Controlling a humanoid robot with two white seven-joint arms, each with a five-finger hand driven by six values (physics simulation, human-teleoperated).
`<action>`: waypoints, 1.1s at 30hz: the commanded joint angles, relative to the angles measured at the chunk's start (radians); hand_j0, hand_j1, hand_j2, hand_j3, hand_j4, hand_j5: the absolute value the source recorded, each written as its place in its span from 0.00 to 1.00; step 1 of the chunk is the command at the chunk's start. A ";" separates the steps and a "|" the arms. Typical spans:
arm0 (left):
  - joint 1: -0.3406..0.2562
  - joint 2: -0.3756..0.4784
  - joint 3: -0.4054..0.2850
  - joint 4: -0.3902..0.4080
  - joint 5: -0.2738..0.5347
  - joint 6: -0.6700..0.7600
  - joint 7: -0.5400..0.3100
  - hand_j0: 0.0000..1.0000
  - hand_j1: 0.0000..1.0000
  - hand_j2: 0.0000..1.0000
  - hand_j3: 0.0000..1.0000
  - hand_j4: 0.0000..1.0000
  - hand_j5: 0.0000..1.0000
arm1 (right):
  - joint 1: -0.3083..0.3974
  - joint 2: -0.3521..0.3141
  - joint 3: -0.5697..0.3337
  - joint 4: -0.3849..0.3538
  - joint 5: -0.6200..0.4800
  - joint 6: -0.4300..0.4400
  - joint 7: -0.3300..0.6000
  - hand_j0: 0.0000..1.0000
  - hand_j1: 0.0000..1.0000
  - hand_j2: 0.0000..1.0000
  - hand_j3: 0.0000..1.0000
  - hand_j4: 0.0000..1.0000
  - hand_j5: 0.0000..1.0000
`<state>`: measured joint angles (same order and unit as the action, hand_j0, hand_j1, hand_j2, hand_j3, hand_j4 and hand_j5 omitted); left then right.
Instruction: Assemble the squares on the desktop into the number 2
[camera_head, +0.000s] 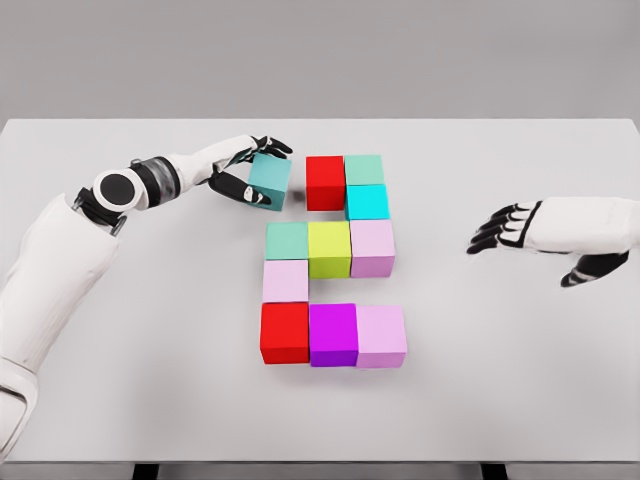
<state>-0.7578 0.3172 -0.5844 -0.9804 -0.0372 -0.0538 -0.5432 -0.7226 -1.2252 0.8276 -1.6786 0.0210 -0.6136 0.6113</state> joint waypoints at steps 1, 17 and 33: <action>0.000 -0.006 0.001 0.011 0.005 0.000 0.000 0.87 0.87 0.87 0.87 0.87 0.87 | 0.000 -0.076 -0.045 0.082 -0.205 0.003 0.000 1.00 1.00 1.00 1.00 1.00 1.00; -0.011 -0.007 0.014 0.032 -0.020 -0.004 0.011 0.99 0.99 0.99 0.99 0.99 0.99 | 0.227 0.240 -0.179 0.393 -0.434 0.003 0.000 1.00 1.00 1.00 1.00 1.00 1.00; -0.034 -0.078 0.017 0.046 -0.153 0.008 0.017 0.98 0.98 0.98 0.98 0.98 0.98 | 0.290 0.285 -0.260 0.413 -0.414 0.003 0.000 1.00 1.00 1.00 1.00 1.00 1.00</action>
<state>-0.7915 0.2431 -0.5685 -0.9343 -0.1905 -0.0459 -0.5273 -0.4326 -0.9399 0.5690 -1.2621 -0.3853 -0.6132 0.6112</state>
